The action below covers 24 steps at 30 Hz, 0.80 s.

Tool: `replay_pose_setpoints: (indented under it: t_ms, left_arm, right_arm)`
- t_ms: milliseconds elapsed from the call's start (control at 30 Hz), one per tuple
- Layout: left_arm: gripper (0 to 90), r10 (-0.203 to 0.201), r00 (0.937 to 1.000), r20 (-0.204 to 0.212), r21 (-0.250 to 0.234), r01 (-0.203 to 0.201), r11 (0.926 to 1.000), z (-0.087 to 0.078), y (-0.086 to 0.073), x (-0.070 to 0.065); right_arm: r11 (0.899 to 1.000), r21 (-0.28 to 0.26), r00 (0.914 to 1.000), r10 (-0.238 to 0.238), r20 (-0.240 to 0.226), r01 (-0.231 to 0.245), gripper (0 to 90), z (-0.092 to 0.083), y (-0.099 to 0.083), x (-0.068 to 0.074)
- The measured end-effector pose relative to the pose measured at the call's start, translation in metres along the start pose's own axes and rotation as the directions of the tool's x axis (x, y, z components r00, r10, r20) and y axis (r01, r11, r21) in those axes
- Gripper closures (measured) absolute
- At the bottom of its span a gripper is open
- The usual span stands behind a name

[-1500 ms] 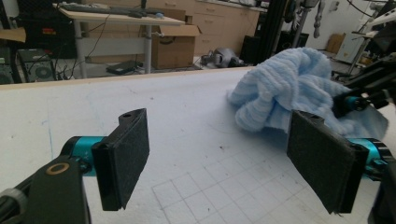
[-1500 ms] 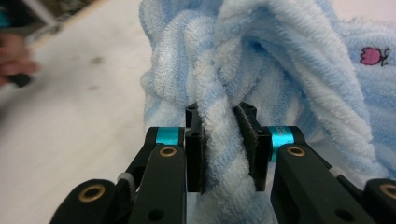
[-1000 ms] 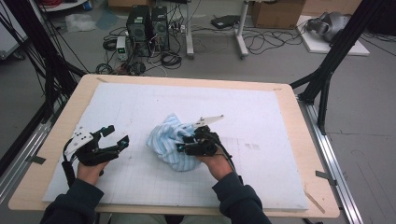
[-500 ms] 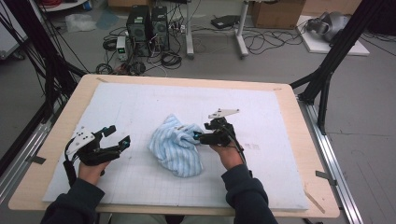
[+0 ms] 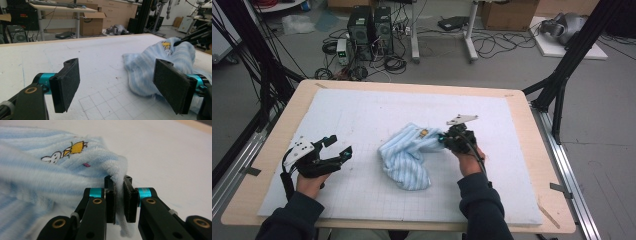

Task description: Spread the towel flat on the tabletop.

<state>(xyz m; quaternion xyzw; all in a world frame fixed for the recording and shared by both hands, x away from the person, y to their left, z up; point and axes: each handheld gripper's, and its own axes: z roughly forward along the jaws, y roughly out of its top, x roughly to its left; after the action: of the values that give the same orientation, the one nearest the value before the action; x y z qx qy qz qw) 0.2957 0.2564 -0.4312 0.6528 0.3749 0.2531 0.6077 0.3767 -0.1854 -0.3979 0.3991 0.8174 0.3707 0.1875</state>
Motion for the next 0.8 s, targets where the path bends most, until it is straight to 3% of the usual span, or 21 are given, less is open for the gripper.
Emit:
replay_pose_setpoints:
  t_ms: [100,267,333,433,500,533,633,700,800]
  left_arm:
    - [22.1,0.000,1.0000,0.002,0.002,0.000,1.0000,0.001,0.000,-0.001]
    - [22.2,-0.003,1.0000,0.005,0.005,0.003,1.0000,0.003,-0.001,-0.002]
    - [22.2,-0.002,1.0000,0.005,0.007,0.002,1.0000,0.003,-0.001,-0.002]
    - [22.3,-0.001,1.0000,0.005,0.008,0.001,1.0000,0.003,-0.001,-0.002]
    - [22.3,-0.002,1.0000,0.004,0.007,0.002,1.0000,0.003,-0.001,-0.002]
    - [22.3,-0.002,1.0000,0.005,0.007,0.002,1.0000,0.003,-0.001,-0.002]
    - [22.3,-0.001,1.0000,0.005,0.009,0.001,1.0000,0.003,-0.001,-0.002]
    - [22.3,-0.001,1.0000,0.007,0.011,0.001,0.9999,0.004,-0.001,-0.002]
    - [22.3,-0.001,1.0000,0.008,0.010,0.001,0.9999,0.005,-0.002,-0.003]
  right_arm:
    - [1.000,0.002,0.9970,0.026,0.073,-0.026,83.0,-0.018,-0.010,-0.018]
    - [0.998,0.023,0.9825,0.056,0.178,-0.061,82.9,-0.039,-0.028,-0.039]
    - [0.995,0.037,0.9679,0.079,0.238,-0.090,82.9,-0.049,-0.041,-0.052]
    - [0.992,0.039,0.9572,0.101,0.271,-0.116,82.9,-0.054,-0.048,-0.059]
    - [0.987,0.068,0.9377,0.113,0.328,-0.143,82.8,-0.059,-0.058,-0.069]
    - [0.987,0.068,0.9377,0.113,0.328,-0.143,82.8,-0.059,-0.058,-0.069]
    - [0.979,0.119,0.9204,0.109,0.376,-0.164,81.9,-0.059,-0.068,-0.075]
    - [0.979,0.109,0.9186,0.120,0.377,-0.172,76.5,-0.059,-0.071,-0.076]
    - [0.988,0.042,0.9310,0.124,0.343,-0.148,60.9,-0.060,-0.065,-0.069]
